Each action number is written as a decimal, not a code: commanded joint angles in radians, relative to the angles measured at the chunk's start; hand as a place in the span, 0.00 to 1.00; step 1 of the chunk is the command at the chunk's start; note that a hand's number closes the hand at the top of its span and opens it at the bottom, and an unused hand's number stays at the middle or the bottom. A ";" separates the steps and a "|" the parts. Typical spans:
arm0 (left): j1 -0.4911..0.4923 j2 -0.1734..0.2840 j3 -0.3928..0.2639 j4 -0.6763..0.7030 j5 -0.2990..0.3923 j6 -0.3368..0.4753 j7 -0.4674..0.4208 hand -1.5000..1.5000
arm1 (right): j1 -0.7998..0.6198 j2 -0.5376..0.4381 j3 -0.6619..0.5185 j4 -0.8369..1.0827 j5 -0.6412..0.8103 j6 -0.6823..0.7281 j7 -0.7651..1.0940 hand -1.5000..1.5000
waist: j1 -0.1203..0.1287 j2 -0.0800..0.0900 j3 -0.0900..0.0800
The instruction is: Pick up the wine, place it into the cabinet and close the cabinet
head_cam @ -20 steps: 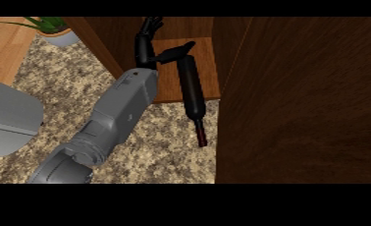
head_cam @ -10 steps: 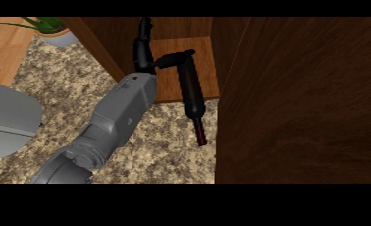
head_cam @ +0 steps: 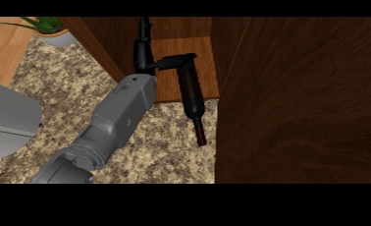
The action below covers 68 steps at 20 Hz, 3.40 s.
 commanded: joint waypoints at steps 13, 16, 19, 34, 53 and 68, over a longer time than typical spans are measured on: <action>0.044 0.001 -0.004 0.002 0.016 -0.151 -0.023 0.00 | 0.008 0.003 0.043 -0.136 -0.014 -0.049 0.106 0.00 | 0.011 -0.009 -0.004; 0.082 0.001 -0.016 -0.003 0.045 -0.178 -0.041 0.00 | 0.032 -0.006 -0.002 -0.068 -0.044 0.000 0.006 0.00 | 0.012 -0.011 -0.002; 0.107 0.001 -0.026 -0.025 0.083 -0.210 -0.055 0.00 | -0.038 -0.019 -0.003 -0.054 -0.039 -0.027 0.073 0.00 | 0.021 -0.015 -0.003; 0.300 0.001 -0.399 -0.365 0.318 -0.081 0.035 0.00 | 0.009 -0.036 -0.042 -0.064 -0.058 -0.014 0.040 0.00 | 0.033 -0.027 -0.001; 0.791 0.002 -0.815 -1.203 0.173 0.348 0.158 0.00 | 0.023 -0.036 -0.066 -0.079 -0.038 -0.054 0.048 0.00 | 0.081 -0.027 -0.001; 1.054 0.242 -0.851 -1.642 0.059 0.355 0.288 0.00 | 0.060 -0.028 0.008 -0.145 -0.084 -0.032 0.140 0.00 | 0.076 -0.027 -0.001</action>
